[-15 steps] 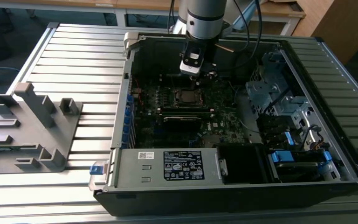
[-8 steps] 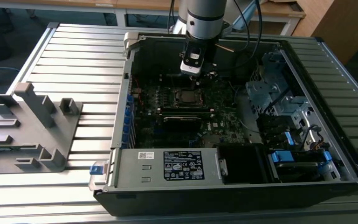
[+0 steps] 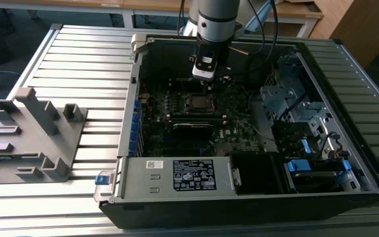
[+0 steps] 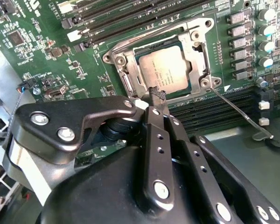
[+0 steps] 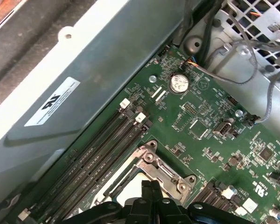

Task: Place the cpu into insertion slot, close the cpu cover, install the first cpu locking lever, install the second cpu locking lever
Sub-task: 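Close the cpu cover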

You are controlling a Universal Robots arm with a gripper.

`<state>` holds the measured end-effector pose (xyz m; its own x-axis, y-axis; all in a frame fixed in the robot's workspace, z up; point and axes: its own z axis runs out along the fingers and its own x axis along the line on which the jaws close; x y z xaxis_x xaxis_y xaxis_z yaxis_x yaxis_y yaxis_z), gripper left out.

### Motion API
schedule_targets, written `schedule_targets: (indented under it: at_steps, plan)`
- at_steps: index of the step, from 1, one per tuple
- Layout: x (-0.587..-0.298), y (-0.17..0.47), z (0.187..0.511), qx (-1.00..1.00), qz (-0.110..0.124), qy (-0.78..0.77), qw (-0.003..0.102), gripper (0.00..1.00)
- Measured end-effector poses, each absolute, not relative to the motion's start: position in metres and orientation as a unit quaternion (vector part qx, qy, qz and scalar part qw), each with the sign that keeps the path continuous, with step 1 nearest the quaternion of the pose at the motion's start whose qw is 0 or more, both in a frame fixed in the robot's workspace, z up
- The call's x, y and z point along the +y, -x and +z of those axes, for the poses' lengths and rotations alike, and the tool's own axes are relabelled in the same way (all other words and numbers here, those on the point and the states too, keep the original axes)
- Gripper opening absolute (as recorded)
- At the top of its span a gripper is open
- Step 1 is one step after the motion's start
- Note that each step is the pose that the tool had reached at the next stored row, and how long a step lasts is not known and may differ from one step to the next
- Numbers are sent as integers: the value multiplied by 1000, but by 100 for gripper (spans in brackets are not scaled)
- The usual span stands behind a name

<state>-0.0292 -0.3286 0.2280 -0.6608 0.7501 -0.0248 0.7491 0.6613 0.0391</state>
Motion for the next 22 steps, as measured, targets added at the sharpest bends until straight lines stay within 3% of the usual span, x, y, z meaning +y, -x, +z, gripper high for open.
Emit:
schedule_targets:
  at_steps: [22]
  plan:
    - [-329,29,228,927,14,-375,19,10]
